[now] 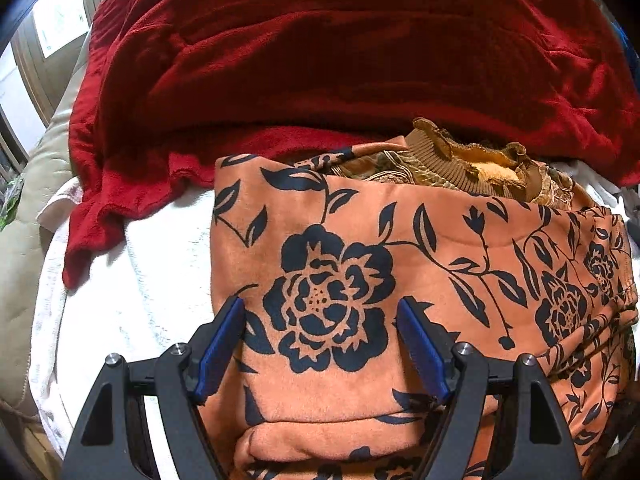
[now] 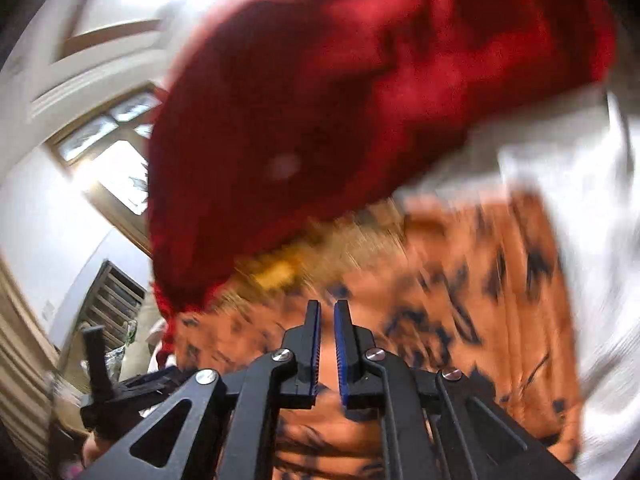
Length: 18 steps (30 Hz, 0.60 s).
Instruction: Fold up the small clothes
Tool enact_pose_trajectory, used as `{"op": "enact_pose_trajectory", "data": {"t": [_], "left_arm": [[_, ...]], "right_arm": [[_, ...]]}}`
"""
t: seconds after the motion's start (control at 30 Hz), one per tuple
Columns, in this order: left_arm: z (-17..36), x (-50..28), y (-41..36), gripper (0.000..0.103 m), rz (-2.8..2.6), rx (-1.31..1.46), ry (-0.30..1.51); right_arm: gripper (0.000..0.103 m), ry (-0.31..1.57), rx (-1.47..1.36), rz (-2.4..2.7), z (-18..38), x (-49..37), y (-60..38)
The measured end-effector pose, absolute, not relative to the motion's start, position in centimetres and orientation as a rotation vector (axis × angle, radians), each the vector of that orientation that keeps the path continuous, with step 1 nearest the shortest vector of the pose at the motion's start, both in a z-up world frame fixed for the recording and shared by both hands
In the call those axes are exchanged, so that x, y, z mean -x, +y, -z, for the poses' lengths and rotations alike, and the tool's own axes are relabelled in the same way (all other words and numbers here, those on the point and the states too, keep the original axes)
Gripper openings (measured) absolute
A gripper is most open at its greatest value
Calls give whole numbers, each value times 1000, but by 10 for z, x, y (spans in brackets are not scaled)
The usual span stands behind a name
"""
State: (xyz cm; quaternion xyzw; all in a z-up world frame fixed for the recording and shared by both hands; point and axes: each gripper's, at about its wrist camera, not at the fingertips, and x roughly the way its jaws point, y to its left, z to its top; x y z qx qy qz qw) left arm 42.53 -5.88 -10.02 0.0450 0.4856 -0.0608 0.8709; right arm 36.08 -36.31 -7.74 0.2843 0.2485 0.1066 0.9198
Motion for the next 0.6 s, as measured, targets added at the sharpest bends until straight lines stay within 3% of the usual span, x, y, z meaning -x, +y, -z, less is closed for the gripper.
{"op": "enact_pose_trajectory", "data": {"t": [0.07,0.1,0.13,0.17,0.27,0.6], "left_arm": [[97,-423,-56,78,133,-77,1013],[94,-422,-55,78,138,-64,1008],[92,-421,-52,78,142,-57,1005],[91,-420,-52,78,146,-51,1002],[88,-417,-51,78,156,-48,999],[79,-414,-52,79,159,-72,970]], "right_arm": [[11,400,-634,-323,55,-348,-366],[24,371,-648,-345,49,-344,-368],[81,361,-668,-375,44,-340,-369],[101,365,-720,-466,44,-339,-372],[102,396,-902,-703,51,-351,-368],[103,645,-709,-349,54,-370,-366]]}}
